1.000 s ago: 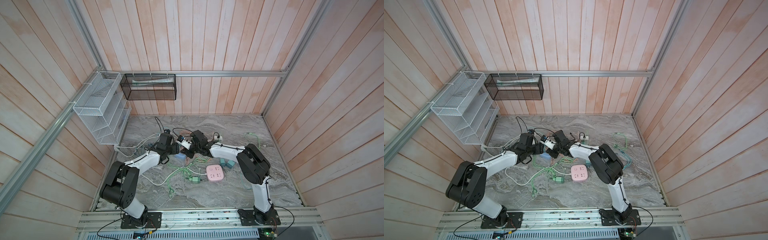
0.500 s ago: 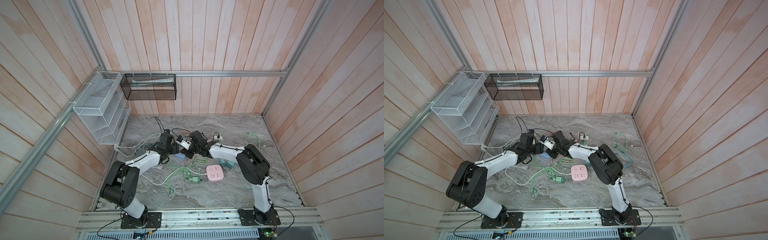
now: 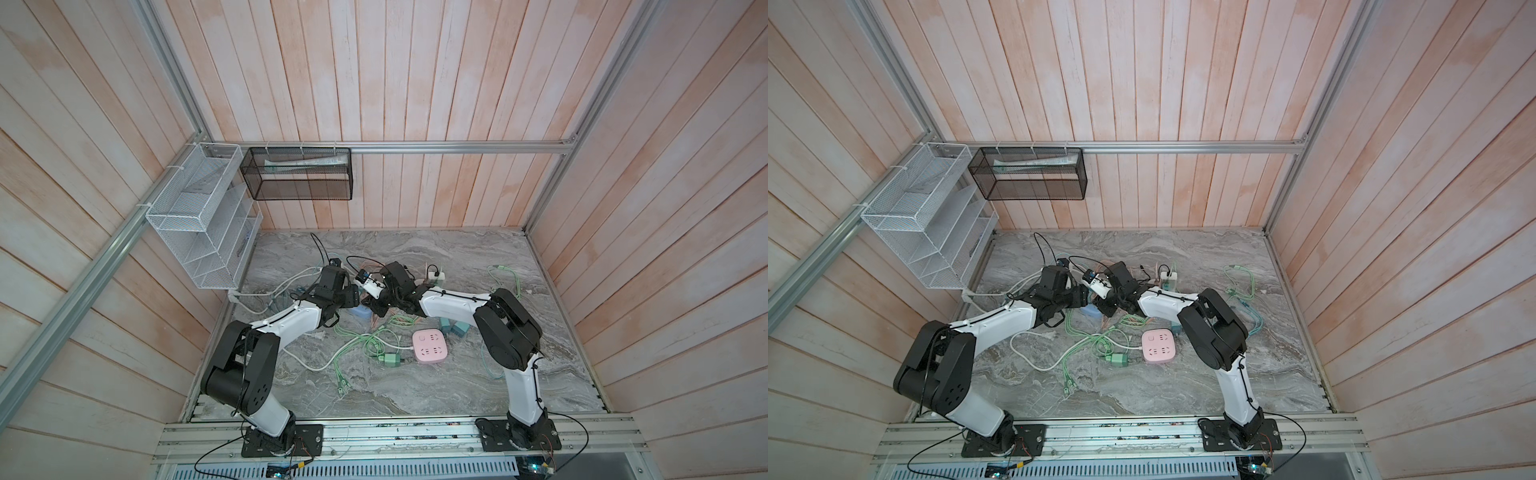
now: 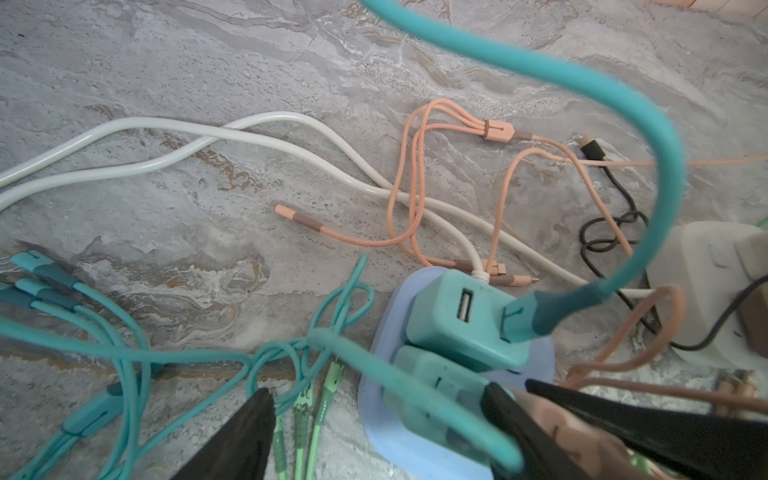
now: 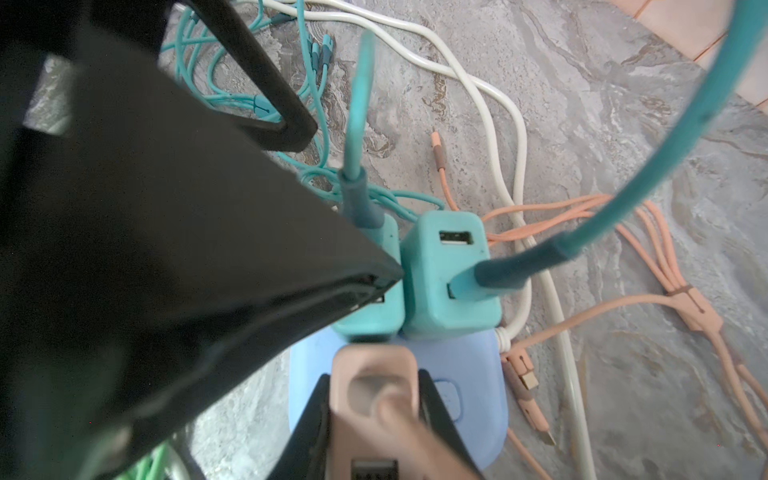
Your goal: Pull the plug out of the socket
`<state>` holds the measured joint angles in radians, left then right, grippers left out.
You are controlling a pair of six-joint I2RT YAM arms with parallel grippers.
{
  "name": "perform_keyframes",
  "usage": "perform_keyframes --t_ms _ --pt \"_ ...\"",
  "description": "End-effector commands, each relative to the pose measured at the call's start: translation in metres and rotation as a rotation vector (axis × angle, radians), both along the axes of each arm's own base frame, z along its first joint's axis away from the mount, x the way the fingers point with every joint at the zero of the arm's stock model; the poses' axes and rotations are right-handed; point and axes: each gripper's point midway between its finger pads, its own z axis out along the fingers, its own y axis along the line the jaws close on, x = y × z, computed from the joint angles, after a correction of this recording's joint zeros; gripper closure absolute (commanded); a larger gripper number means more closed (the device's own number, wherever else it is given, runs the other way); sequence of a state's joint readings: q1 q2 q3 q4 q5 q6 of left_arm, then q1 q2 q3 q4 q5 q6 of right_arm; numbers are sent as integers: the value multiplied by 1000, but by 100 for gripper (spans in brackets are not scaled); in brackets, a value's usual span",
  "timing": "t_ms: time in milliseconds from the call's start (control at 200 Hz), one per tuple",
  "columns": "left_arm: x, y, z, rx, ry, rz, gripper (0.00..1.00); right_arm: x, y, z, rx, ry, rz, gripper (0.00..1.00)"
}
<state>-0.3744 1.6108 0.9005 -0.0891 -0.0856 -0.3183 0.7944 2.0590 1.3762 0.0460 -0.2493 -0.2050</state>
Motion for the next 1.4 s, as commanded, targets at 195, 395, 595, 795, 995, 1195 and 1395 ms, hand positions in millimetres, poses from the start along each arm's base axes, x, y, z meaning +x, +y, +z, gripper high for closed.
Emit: perform_keyframes --t_ms 195,395,595,795,995,1195,1395 --pt "-36 22 -54 122 206 14 20 18 0 49 114 -39 -42 100" --pt "-37 21 -54 122 206 11 20 18 4 53 120 -50 -33 100" --pt "-37 21 -55 123 211 12 20 4 10 47 32 -122 -3 100" --pt "-37 21 -56 124 213 11 20 11 -1 52 18 -182 -60 100" --pt "-37 21 -55 125 212 13 20 23 -5 59 80 -128 -85 100" --pt "-37 21 -56 125 213 12 20 24 -1 62 128 -65 -74 100" --pt "-37 20 -56 129 215 11 20 23 4 57 109 -58 -70 100"
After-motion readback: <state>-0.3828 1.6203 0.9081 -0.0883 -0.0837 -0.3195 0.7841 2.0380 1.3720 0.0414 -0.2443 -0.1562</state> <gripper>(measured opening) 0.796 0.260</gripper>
